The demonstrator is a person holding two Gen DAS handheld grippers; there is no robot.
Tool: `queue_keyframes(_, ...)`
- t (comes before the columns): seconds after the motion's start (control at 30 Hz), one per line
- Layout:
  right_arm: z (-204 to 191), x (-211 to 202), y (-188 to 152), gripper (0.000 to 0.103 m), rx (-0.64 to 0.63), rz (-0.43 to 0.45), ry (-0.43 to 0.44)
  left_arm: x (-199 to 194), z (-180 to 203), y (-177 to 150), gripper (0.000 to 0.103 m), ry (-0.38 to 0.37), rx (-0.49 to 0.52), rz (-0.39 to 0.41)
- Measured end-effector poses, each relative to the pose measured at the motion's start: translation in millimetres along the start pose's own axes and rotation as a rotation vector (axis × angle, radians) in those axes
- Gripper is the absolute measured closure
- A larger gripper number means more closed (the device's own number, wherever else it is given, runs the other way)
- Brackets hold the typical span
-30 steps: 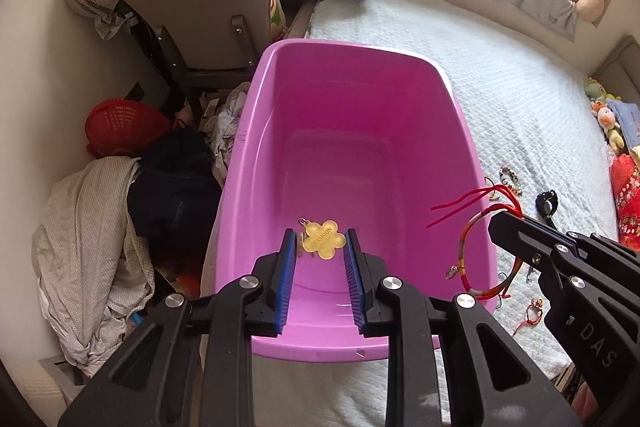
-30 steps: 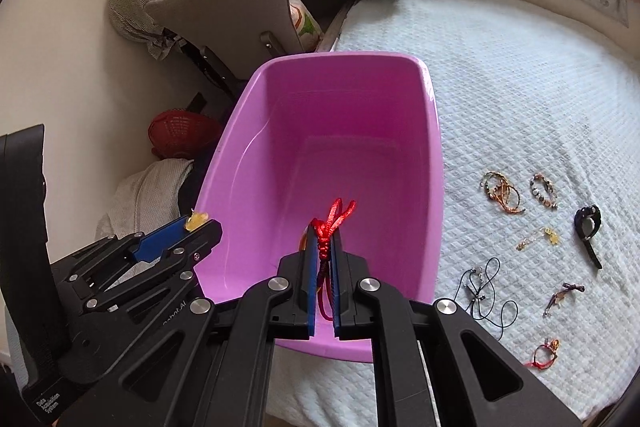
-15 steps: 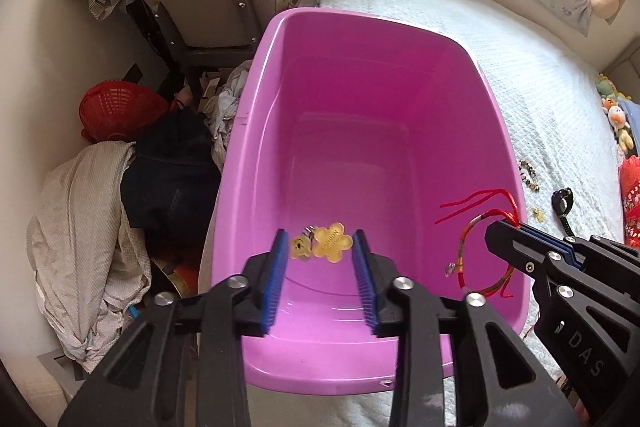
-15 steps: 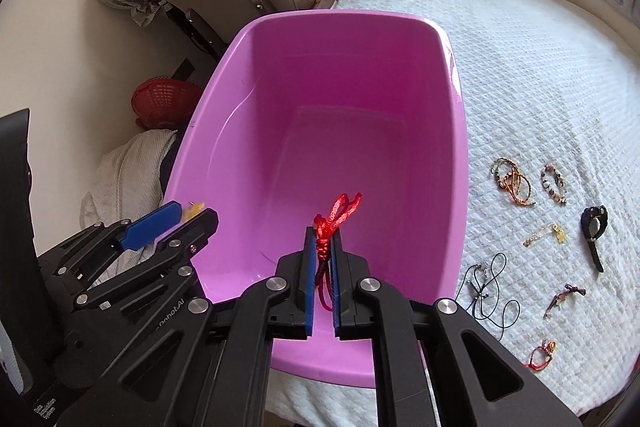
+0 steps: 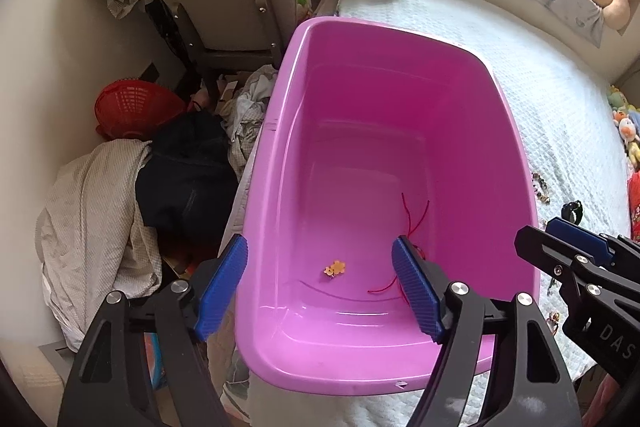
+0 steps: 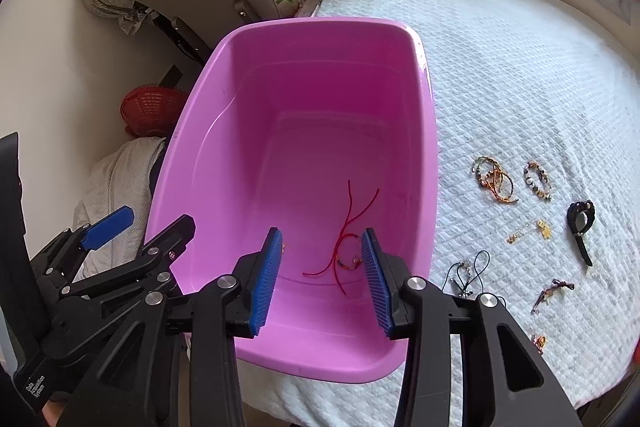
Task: Organize jewelry
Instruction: 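Open both grippers over the pink tub and withdraw toward the bed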
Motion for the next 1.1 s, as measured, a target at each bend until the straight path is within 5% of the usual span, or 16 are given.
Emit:
queue_keyframes(0.73, 17.5, -28.2, -50.6, 0.056, 0.057, 0.009, 0.044, -27.1, 13.8, -33.2, 0.027, 0.016, 0.028, 0.003)
queue_keyframes(1.1, 58.9, -48.6, -116.6, 0.052, 0.104, 0.034, 0.057, -54.6, 45.4, -68.7, 0.023, 0.012, 0.085, 0.040)
Point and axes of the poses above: each gripper's, at about its wrist camera, not at the fingertips, and x roughly the way its jaws point, z to its right, y to its top, the point moved 8 cm from there along x, roughly the way its jaws point, and after that the axes turned 15 degrees about -z, right-handed, at the moved point
